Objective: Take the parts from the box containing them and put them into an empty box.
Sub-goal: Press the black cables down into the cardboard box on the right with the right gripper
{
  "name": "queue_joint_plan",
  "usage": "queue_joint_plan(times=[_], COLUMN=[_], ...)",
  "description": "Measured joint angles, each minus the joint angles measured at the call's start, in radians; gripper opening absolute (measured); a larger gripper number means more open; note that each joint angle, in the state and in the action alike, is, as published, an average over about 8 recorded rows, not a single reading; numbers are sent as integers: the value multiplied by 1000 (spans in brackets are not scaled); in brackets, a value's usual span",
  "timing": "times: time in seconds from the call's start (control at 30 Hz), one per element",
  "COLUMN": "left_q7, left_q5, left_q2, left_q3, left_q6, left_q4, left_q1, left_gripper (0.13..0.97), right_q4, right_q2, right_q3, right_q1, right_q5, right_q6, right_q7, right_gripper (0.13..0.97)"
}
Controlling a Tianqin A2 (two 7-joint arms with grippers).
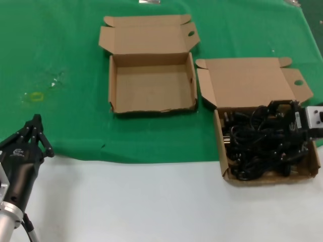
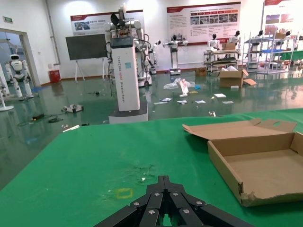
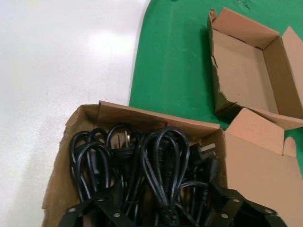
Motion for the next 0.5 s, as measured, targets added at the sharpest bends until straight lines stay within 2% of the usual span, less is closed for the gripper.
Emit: queue_joint_plan(times=[0.27,0.4,0.5], left_q7=[0,0,0], left_q5=[0,0,0], left_q2=[0,0,0], left_q3=[0,0,0], left_q6=[0,0,0], left_q4=[0,0,0], left_q1=[0,0,0], left_gripper=[144,144,144], right_q4=[7,4,2], right_q2=[4,1,0], right_q3=[8,10,12], right_q1=[-14,-13,-13], right_q5=[-5,-9,-12], right_q6=[-1,2,4], right_q7=[10,10,10], right_gripper=[554,554,480])
